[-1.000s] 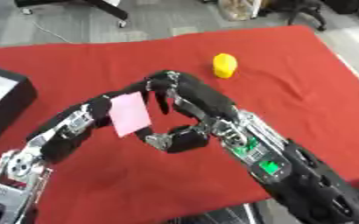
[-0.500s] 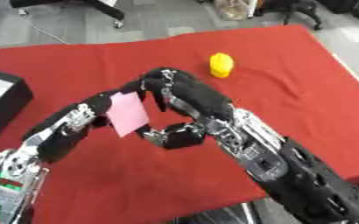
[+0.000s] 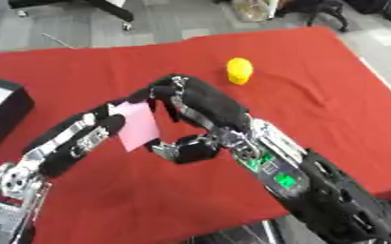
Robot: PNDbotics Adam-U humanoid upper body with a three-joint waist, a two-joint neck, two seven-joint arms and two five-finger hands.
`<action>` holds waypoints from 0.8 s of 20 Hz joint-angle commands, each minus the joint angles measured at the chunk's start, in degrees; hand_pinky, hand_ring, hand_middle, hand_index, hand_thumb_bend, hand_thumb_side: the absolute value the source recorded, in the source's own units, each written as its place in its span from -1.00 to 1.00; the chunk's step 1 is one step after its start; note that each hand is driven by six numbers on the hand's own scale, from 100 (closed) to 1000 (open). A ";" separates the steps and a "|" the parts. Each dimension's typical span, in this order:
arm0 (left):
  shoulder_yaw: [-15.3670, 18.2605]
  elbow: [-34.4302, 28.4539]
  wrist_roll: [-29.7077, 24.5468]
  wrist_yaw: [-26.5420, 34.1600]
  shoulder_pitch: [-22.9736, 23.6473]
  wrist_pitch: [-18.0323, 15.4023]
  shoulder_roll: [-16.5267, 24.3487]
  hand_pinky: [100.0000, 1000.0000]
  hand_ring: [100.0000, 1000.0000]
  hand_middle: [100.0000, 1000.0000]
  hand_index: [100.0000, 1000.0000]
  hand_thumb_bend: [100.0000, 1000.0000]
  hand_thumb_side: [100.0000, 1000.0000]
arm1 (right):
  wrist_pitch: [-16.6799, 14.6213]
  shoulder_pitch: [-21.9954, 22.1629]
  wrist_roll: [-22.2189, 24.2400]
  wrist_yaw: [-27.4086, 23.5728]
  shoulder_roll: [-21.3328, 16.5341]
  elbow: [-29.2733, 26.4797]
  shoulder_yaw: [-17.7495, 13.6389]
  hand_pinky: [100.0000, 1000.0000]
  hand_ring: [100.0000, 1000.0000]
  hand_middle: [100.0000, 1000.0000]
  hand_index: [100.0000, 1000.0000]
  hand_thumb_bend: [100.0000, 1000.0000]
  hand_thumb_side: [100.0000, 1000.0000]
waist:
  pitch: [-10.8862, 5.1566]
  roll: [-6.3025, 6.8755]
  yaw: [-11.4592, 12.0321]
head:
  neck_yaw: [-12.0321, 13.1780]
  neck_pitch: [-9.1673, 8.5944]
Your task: Pick up the objects with one hand, pass them to the other hand, and then place them into the box on the other side of the table.
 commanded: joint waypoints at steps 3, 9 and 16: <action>-3.47 -0.73 -3.16 5.02 -0.57 -3.69 -1.43 0.40 0.82 0.49 0.81 -0.50 0.62 | 1.27 -2.10 0.00 -0.79 0.96 1.37 -0.88 0.54 -0.56 -0.12 -0.58 -1.00 -0.91 | -0.45 0.00 0.05 | -0.52 -0.13; -3.48 -0.18 -4.84 7.16 -0.79 -4.66 -1.29 0.36 0.75 0.40 0.77 -0.72 0.56 | 2.06 -2.10 -0.50 -2.04 1.32 3.14 -0.83 0.53 -0.58 -0.13 -0.60 -1.00 -0.89 | -0.49 -0.09 0.11 | -0.81 -0.13; -3.60 0.04 -7.20 4.70 -1.01 -5.78 -1.36 0.29 0.62 0.18 0.66 -1.00 0.51 | 2.87 -2.21 -1.30 -2.97 1.50 4.02 -0.89 0.53 -0.58 -0.14 -0.60 -1.00 -0.88 | -0.42 -0.21 0.10 | -0.75 -0.13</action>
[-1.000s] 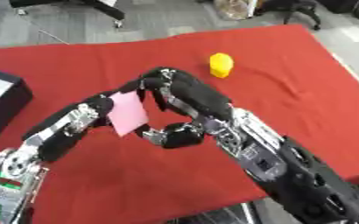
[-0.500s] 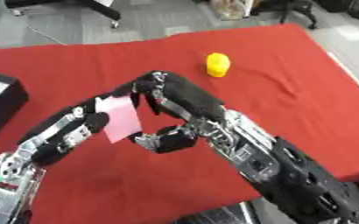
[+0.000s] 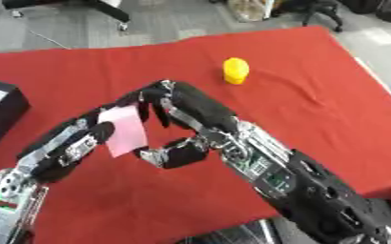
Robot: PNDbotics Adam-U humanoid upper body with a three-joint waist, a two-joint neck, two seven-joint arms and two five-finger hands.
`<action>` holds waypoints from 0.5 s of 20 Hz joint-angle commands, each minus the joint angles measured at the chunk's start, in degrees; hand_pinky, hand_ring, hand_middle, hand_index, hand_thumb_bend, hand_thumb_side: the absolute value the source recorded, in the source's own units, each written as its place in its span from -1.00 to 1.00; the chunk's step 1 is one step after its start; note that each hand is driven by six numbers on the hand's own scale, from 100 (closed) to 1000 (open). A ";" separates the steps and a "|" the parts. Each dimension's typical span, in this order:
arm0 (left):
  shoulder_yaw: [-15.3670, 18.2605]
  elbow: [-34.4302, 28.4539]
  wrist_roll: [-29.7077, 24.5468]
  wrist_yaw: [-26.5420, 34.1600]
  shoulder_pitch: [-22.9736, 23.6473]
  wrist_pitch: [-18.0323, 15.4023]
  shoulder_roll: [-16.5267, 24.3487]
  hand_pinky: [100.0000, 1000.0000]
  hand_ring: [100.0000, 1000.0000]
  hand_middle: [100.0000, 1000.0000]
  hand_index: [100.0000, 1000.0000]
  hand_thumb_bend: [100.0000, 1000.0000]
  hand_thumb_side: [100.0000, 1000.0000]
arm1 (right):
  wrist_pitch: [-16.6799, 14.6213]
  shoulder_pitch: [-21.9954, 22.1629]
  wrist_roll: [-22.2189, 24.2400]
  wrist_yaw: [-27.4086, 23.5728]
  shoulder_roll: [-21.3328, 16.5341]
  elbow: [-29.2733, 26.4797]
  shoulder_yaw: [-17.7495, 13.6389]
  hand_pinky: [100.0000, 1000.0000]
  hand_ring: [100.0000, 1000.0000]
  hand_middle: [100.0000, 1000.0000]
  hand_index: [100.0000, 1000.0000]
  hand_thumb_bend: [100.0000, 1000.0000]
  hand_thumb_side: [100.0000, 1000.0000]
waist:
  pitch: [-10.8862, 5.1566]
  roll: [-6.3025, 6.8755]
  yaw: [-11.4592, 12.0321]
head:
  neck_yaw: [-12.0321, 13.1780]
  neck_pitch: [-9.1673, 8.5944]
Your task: Pick up the objects with one hand, pass them to the other hand, and then place them into the box on the other side of the table.
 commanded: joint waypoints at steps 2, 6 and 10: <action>-3.64 -2.27 -6.55 -1.43 -1.03 -5.11 -1.39 0.28 0.60 0.15 0.64 -1.00 0.45 | 1.57 -1.64 -0.73 -0.32 -0.01 1.28 -1.57 0.52 -0.58 -0.14 -0.61 -1.00 -0.88 | -0.42 0.07 0.01 | -0.12 -0.13; -3.65 -2.22 -7.63 -2.81 -1.05 -6.14 -1.43 0.24 0.55 0.07 0.58 -1.00 0.30 | 1.95 -1.66 -0.66 -0.81 -0.27 1.00 -1.65 0.52 -0.58 -0.14 -0.61 -1.00 -0.88 | -0.42 0.07 -0.03 | -0.16 -0.13; -3.67 -1.95 -8.01 -3.21 -1.01 -6.54 -1.52 0.16 0.47 -0.03 0.47 -1.00 0.10 | 2.28 -1.75 -0.73 -1.27 -0.37 0.76 -1.74 0.52 -0.58 -0.15 -0.61 -1.00 -0.88 | -0.41 0.08 -0.06 | -0.14 -0.13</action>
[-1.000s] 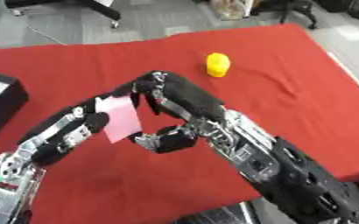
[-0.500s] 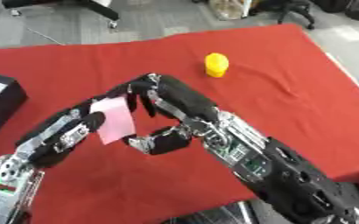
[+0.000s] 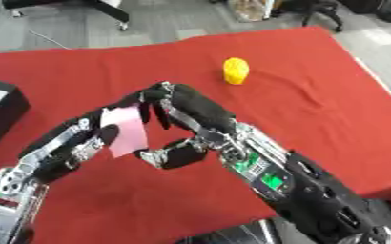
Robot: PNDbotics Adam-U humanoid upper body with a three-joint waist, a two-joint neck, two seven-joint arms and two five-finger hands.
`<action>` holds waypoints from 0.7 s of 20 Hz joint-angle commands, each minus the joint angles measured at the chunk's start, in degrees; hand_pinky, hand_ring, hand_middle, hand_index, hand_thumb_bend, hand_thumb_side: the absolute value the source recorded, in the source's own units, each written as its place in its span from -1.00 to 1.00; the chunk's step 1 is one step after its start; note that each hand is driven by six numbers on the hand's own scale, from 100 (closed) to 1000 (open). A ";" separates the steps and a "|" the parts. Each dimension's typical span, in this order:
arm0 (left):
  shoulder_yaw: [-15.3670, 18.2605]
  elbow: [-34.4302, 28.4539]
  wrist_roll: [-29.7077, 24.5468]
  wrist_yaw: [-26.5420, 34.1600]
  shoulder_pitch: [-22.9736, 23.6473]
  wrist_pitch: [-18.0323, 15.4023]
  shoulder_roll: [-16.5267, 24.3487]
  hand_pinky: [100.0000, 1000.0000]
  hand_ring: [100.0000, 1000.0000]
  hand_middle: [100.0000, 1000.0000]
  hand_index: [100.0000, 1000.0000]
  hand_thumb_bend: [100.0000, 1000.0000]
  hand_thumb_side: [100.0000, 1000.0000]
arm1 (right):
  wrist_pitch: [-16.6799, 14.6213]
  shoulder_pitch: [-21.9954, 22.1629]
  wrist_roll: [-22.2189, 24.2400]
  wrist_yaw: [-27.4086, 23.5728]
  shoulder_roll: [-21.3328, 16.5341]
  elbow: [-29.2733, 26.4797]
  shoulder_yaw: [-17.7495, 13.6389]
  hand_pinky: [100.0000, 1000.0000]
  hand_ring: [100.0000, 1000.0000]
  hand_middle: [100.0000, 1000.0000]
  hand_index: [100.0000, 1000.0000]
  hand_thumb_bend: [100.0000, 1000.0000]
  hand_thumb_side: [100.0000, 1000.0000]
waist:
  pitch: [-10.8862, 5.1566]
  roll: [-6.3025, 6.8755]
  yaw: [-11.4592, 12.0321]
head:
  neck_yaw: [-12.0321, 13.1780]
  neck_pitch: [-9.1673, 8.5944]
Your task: Pick up the objects with one hand, pass them to the other hand, and then place them into the box on the other side of the table.
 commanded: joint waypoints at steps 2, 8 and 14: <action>-3.67 -1.83 -7.82 -0.30 -0.66 -6.71 -1.56 0.11 0.41 -0.10 0.41 -1.00 0.02 | 1.34 -1.79 -0.67 -0.37 -0.26 0.38 -1.93 0.52 -0.58 -0.15 -0.61 -1.00 -0.89 | -0.41 0.08 -0.08 | -0.12 -0.13; -3.66 -1.68 -7.37 -0.62 -0.70 -6.51 -1.59 -0.14 0.13 -0.37 0.16 -1.00 -0.14 | 1.71 -1.95 -0.92 -0.92 -0.24 0.39 -2.05 0.52 -0.58 -0.15 -0.61 -1.00 -0.88 | -0.41 0.08 -0.11 | -0.11 -0.13; -3.20 -1.63 -4.72 -1.19 -0.85 -6.28 -1.67 -0.40 -0.14 -0.68 -0.18 -1.00 -0.03 | 1.99 -2.14 -0.93 -1.60 -0.39 -0.10 -2.25 0.52 -0.58 -0.15 -0.58 -1.00 -0.88 | -0.43 0.08 -0.09 | -0.16 -0.13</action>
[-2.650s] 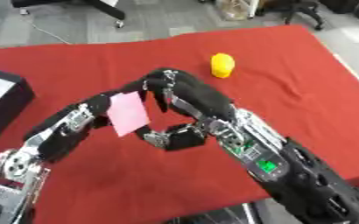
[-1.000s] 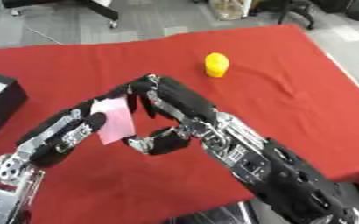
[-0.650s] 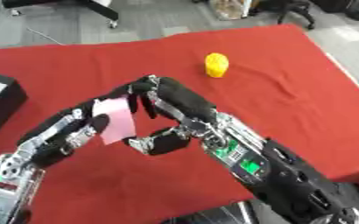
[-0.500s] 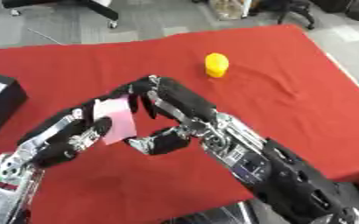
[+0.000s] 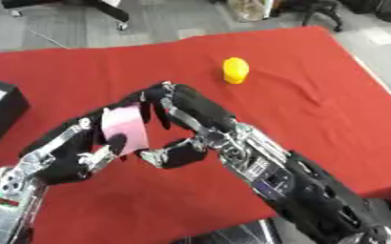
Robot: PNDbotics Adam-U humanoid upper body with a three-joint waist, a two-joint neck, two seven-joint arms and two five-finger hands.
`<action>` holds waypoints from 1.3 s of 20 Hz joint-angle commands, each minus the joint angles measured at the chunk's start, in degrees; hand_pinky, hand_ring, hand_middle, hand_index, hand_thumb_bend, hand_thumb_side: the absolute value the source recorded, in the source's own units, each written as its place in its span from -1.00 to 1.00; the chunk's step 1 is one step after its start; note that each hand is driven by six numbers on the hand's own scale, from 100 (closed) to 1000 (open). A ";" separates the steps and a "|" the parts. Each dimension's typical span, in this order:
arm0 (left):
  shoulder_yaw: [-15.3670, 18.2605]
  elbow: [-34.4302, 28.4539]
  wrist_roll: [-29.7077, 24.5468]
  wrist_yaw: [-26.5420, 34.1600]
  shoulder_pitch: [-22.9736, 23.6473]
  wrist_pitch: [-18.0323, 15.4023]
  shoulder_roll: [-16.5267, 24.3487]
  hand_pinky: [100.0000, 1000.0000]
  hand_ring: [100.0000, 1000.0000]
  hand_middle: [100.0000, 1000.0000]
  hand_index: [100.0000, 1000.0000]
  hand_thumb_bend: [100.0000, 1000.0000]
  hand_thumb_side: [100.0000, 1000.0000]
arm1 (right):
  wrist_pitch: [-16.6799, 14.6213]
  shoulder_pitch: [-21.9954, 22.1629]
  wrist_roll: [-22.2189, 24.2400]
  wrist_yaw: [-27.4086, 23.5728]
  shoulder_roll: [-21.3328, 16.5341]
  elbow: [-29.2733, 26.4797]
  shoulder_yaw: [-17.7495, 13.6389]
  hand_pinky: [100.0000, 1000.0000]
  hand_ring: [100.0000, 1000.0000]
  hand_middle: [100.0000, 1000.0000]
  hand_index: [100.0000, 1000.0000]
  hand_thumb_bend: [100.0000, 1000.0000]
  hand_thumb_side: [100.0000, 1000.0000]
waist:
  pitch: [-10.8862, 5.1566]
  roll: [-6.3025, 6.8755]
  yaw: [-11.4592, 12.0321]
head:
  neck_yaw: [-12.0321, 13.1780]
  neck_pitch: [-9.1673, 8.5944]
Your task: Pick up the objects with one hand, pass them to the other hand, and then place them into the box on the other side of the table.
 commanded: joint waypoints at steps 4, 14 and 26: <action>-3.05 -1.57 -1.47 -1.30 -0.95 -5.47 -1.68 -0.46 -0.19 -0.78 -0.31 -1.00 -0.04 | 1.16 -2.18 -0.38 -0.83 -0.49 -0.69 -2.38 0.52 -0.57 -0.15 -0.53 -1.00 -0.88 | -0.53 0.09 -0.05 | -0.20 -0.13; -2.97 -1.17 5.76 -6.61 -1.86 -3.58 -2.01 -0.44 -0.21 -0.95 -0.62 -1.00 -0.10 | 0.76 -2.26 0.89 -1.98 -0.83 -3.28 -2.83 0.53 -0.54 -0.12 -0.32 -1.00 -0.81 | -0.60 0.11 -0.13 | -0.36 -0.13; -1.45 -0.66 10.06 -9.01 -2.39 -0.28 -2.02 -0.44 -0.21 -0.95 -0.62 -1.00 -0.14 | -1.67 -2.44 4.66 -0.03 -1.99 -8.11 -4.63 0.59 -0.42 0.07 0.58 -0.66 -0.06 | -0.79 0.01 -0.21 | -1.50 -0.13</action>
